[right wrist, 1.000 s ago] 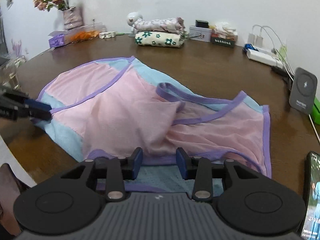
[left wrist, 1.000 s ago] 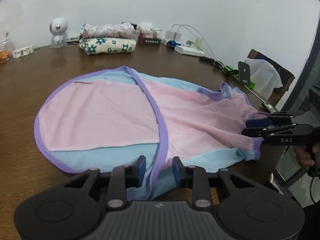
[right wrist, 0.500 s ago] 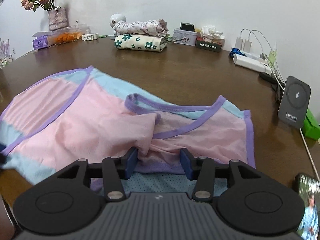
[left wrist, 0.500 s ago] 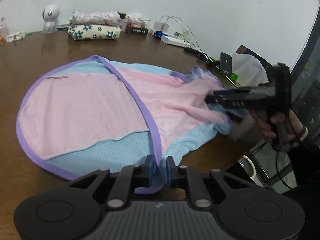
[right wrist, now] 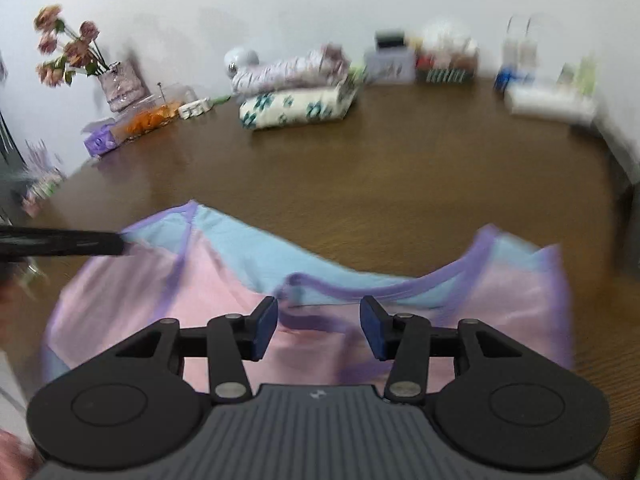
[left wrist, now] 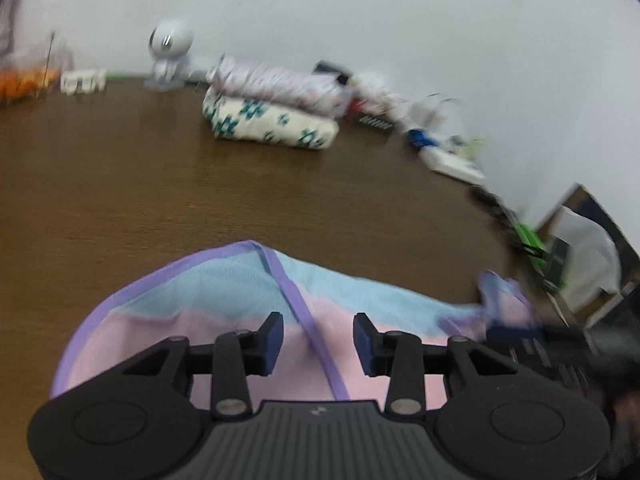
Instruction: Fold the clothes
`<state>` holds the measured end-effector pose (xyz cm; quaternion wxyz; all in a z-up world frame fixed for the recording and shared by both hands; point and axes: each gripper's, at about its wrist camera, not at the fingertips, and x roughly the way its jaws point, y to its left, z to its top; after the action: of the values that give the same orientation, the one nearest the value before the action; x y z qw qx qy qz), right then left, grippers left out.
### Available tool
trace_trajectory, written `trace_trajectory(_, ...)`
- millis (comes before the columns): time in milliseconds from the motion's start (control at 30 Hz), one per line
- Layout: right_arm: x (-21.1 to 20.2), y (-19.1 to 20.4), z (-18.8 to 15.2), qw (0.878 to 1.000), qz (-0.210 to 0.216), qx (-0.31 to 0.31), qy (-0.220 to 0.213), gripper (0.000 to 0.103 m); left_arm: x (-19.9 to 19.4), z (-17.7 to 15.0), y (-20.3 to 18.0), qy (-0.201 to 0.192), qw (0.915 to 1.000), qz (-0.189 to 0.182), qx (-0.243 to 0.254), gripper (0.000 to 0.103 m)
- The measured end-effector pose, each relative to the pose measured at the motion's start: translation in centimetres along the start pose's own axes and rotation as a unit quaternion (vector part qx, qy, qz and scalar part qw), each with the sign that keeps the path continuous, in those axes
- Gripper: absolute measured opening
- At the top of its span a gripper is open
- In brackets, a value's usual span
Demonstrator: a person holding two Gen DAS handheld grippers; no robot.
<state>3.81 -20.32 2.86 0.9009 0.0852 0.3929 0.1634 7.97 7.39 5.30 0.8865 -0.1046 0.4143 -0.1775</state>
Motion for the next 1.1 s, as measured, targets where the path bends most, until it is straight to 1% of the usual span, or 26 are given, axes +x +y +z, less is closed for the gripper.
trace_trajectory(100,1.1,0.2,-0.3,0.999,0.033,0.025,0.006,0.048,2.6,1.6,0.6,0.003,0.9998,0.003,-0.021,0.036)
trace_trajectory(133,1.5,0.3,-0.4,0.999,0.03,0.024,0.007,0.047,3.3,1.8,1.0,0.007,0.9995,0.003,-0.03,0.036)
trace_trajectory(167,2.0,0.4,-0.4,0.999,0.025,0.019,0.009,0.043,3.9,2.0,1.3,0.011,0.9992,0.003,-0.039,0.035)
trace_trajectory(200,2.5,0.4,-0.3,1.0,0.021,0.018,0.009,0.028,4.5,2.1,1.7,0.013,0.9988,0.002,-0.047,0.033)
trace_trajectory(233,2.9,0.3,-0.2,1.0,0.017,0.017,0.009,0.018,4.6,2.1,1.9,0.007,0.9985,0.001,-0.055,0.028)
trace_trajectory(267,3.2,0.2,0.0,1.0,0.018,0.022,0.005,0.006,4.7,2.0,2.2,0.001,0.9981,-0.001,-0.062,0.013)
trace_trajectory(300,3.3,-0.1,0.2,0.999,0.021,0.028,-0.005,0.006,4.8,2.0,2.5,-0.004,0.9976,-0.002,-0.07,0.001)
trace_trajectory(333,3.0,-0.2,0.3,0.999,0.018,0.032,-0.028,0.005,4.9,2.0,2.8,-0.01,0.997,-0.004,-0.077,0.002)
trace_trajectory(400,1.9,-0.1,0.4,0.997,0.005,0.009,-0.082,0.005,4.6,1.7,3.4,-0.03,0.9952,-0.006,-0.093,0.001)
trace_trajectory(433,1.4,-0.1,0.3,0.995,0.002,0.0,-0.095,0.005,4.3,1.4,3.7,-0.043,0.994,-0.006,-0.1,0.001)
trace_trajectory(467,1.0,-0.4,0.0,0.995,0.0,0.001,-0.102,0.004,4.0,1.1,3.9,-0.047,0.9934,-0.007,-0.104,0.0)
trace_trajectory(533,0.4,-1.1,-0.8,0.995,-0.005,0.01,-0.094,0.004,3.6,0.6,4.2,-0.057,0.9922,-0.009,-0.11,0.0)
trace_trajectory(567,0.1,-1.5,-1.2,0.996,-0.007,0.014,-0.09,0.008,3.3,0.3,4.4,-0.062,0.9916,-0.01,-0.114,0.0)
trace_trajectory(633,-0.1,-2.0,-1.8,0.997,-0.008,0.025,-0.071,0.028,3.0,-0.2,4.7,-0.068,0.9905,-0.012,-0.119,0.0)
trace_trajectory(667,-0.1,-2.3,-2.0,0.997,-0.017,0.033,-0.063,0.049,3.3,-0.2,4.6,-0.059,0.991,-0.016,-0.119,0.0)
trace_trajectory(700,-0.4,-2.7,-2.0,0.997,-0.025,0.046,-0.064,0.052,3.6,-0.2,4.6,-0.05,0.9914,-0.019,-0.119,0.0)
trace_trajectory(733,-0.6,-3.0,-2.0,0.996,-0.033,0.061,-0.064,0.052,3.9,-0.2,4.5,-0.043,0.9919,-0.022,-0.118,0.0)
trace_trajectory(767,-0.7,-3.7,-1.8,0.994,-0.03,0.086,-0.057,0.052,4.2,-0.1,4.4,-0.039,0.9926,-0.024,-0.113,0.004)
trace_trajectory(800,-0.6,-4.7,-1.5,0.991,-0.016,0.12,-0.047,0.052,4.4,0.1,4.3,-0.034,0.9933,-0.026,-0.108,0.008)
trace_trajectory(833,-0.4,-5.7,-1.3,0.987,-0.003,0.153,-0.038,0.052,4.6,0.2,4.2,-0.032,0.9938,-0.027,-0.103,0.009)
trace_trajectory(867,0.0,-6.1,-1.0,0.985,-0.001,0.169,-0.032,0.052,4.6,0.2,4.1,-0.033,0.9943,-0.025,-0.099,0.009)
trace_trajectory(933,0.9,-7.0,-0.4,0.979,0.002,0.201,-0.02,0.047,4.6,0.0,4.0,-0.034,0.9949,-0.025,-0.091,0.009)
trace_trajectory(1000,1.6,-7.2,0.4,0.978,-0.016,0.208,-0.024,0.039,4.6,-0.1,4.0,-0.036,0.9953,-0.026,-0.085,0.01)
trace_trajectory(1033,2.3,-7.2,0.8,0.978,-0.026,0.205,-0.022,0.031,4.5,-0.2,3.9,-0.037,0.9956,-0.026,-0.082,0.01)
trace_trajectory(1067,2.9,-7.1,1.2,0.979,-0.035,0.201,-0.02,0.01,4.4,-0.3,3.9,-0.038,0.9959,-0.025,-0.078,0.012)
trace_trajectory(1100,3.7,-7.3,1.6,0.979,-0.04,0.199,-0.019,0.0,4.4,-0.4,3.8,-0.039,0.9962,-0.025,-0.074,0.012)
